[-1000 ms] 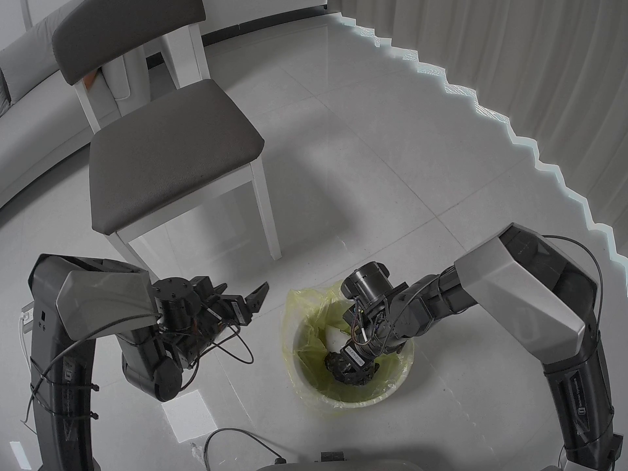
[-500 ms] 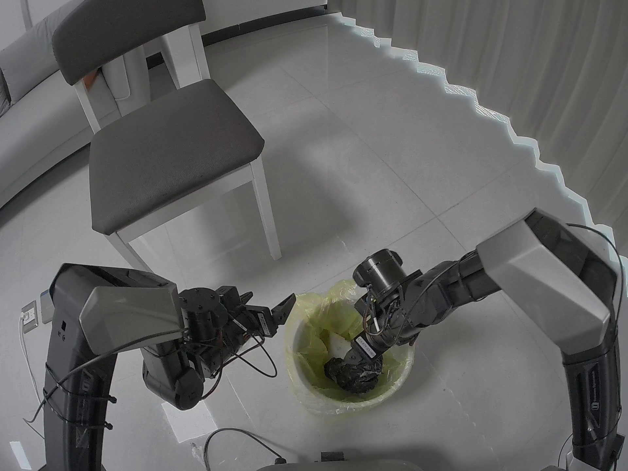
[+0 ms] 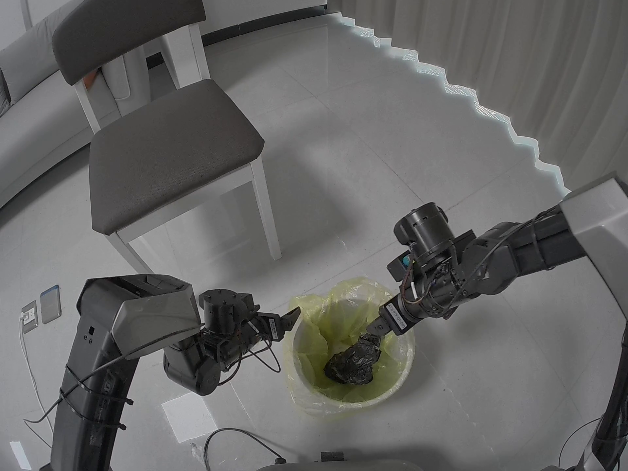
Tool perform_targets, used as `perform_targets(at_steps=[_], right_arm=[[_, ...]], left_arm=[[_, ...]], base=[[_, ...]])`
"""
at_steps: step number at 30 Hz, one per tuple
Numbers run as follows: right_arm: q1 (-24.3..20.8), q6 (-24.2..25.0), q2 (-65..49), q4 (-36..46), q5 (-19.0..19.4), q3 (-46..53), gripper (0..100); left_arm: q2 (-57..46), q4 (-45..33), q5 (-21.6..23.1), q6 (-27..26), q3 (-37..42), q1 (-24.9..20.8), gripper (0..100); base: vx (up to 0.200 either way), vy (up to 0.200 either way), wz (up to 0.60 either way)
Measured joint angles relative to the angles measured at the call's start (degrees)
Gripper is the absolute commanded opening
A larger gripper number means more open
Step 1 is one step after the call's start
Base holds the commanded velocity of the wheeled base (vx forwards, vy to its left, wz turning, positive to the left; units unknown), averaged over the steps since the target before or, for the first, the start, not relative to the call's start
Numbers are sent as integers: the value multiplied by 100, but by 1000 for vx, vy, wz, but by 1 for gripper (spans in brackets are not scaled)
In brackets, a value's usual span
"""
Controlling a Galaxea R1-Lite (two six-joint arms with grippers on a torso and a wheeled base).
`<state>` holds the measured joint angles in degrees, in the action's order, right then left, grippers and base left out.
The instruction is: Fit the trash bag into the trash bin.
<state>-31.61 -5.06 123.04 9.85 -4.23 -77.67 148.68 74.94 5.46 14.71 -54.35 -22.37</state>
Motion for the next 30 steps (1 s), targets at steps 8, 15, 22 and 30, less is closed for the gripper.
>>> perform_targets(at_steps=[8, 15, 22, 30], right_arm=[[138, 16, -813, -33, -91, 625, 100], [267, 16, -1515, -52, -105, 1067, 100], [479, 44, -1982, -72, -99, 1349, 100], [717, 503, -2326, -608, -201, 1869, 100]], left_arm=[[282, -1752, 26, -106, -1224, 82, 100], [354, -2400, -60, -145, -1864, 74, 100], [94, -2161, -56, -68, -1499, 226, 100], [-490, -974, -5, 63, -670, 499, 100]], base=[[0, 0, 0], [0, 0, 0], [0, 0, 0], [0, 0, 0]])
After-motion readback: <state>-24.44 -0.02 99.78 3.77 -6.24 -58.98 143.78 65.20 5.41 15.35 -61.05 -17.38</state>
